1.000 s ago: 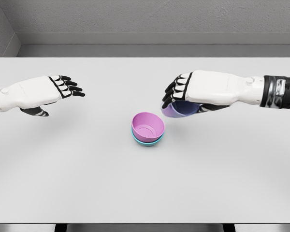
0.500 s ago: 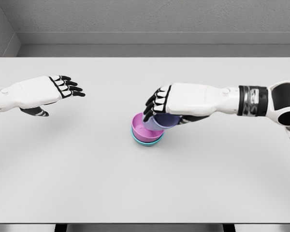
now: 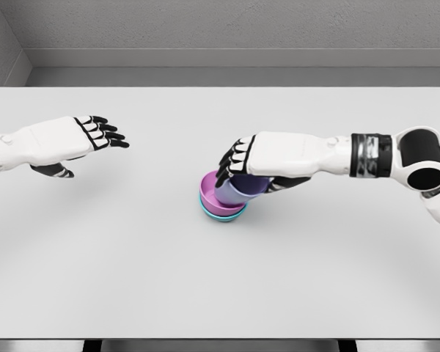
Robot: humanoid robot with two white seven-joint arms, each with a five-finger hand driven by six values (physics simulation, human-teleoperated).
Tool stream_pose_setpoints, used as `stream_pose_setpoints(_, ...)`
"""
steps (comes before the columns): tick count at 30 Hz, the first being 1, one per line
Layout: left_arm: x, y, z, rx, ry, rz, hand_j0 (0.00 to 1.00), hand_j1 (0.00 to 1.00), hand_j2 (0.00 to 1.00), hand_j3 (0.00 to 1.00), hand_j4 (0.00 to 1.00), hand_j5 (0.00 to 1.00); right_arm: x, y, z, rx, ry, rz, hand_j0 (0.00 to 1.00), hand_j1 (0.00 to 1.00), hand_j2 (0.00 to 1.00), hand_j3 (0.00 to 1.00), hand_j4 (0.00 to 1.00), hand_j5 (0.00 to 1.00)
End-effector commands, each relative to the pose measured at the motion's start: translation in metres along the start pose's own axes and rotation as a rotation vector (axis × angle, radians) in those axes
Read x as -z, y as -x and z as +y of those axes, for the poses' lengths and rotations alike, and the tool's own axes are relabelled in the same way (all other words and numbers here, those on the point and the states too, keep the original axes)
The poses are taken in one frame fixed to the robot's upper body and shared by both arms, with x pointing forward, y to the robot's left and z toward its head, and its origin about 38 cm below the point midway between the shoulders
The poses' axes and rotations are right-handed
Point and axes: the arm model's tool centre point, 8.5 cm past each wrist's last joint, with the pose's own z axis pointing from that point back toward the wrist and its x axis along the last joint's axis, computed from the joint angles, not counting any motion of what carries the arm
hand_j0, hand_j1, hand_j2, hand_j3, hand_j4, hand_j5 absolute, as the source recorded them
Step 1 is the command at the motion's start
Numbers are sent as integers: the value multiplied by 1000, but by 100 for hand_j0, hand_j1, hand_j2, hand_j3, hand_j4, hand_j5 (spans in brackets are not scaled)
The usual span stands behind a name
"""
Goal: Stacking bowl and cup with both arms
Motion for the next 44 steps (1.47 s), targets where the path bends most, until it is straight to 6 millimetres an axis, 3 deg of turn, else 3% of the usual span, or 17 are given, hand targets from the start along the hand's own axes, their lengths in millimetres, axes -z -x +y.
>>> stream_pose_setpoints(1, -1, 0, 0, -6, -3, 2, 100, 100, 100, 100, 100, 100, 3, 2, 2, 17, 1, -1, 77, 77, 77, 77, 77, 77)
stream_pose_setpoints(2, 0, 0, -1, -6, -2, 1, 100, 100, 100, 100, 100, 100, 3, 2, 2, 15, -1, -1, 84, 84, 84, 84, 84, 84)
stream_pose_setpoints(3, 0, 0, 0, -5, -2, 1, 100, 100, 100, 100, 100, 100, 3, 2, 2, 16, 0, -2, 100, 100, 100, 100, 100, 100)
stream_pose_setpoints(10, 0, 0, -1, -5, -2, 0, 100, 100, 100, 100, 100, 100, 2, 0, 1, 11, -1, -4, 100, 100, 100, 100, 100, 100)
stream_pose_setpoints(13, 0, 0, 0, -1, 0, 2, 100, 100, 100, 100, 100, 100, -8, 0, -19, -37, 16, 7, 100, 100, 100, 100, 100, 100)
stream_pose_setpoints(15, -1, 1, 0, -1, 1, 3, 100, 100, 100, 100, 100, 100, -52, 1, -57, -120, 100, 90, 100, 100, 100, 100, 100, 100)
stream_pose_setpoints(16, 0, 0, 0, -1, 0, 2, 100, 100, 100, 100, 100, 100, -73, 3, -67, -130, 120, 125, 100, 100, 100, 100, 100, 100)
stream_pose_setpoints(18, -1, 1, 0, -1, 1, 3, 100, 100, 100, 100, 100, 100, -88, 4, -67, -134, 107, 157, 100, 100, 100, 100, 100, 100)
stream_pose_setpoints(20, 0, 0, -1, 0, 1, 1, 100, 100, 100, 100, 100, 100, -105, 7, -49, -86, 105, 200, 100, 100, 100, 100, 100, 100)
stream_pose_setpoints(24, 0, 0, -1, 1, 2, 1, 100, 100, 100, 100, 100, 100, -164, 12, -8, 16, 111, 359, 100, 100, 100, 100, 100, 100)
stream_pose_setpoints(26, 0, 1, -1, 0, 1, 5, 100, 100, 100, 100, 100, 100, -175, 16, -1, 40, 110, 392, 100, 100, 100, 100, 100, 100)
stream_pose_setpoints(44, -2, 1, -1, -2, -3, 6, 100, 100, 100, 100, 100, 100, -175, 17, 0, 46, 111, 393, 100, 100, 100, 100, 100, 100)
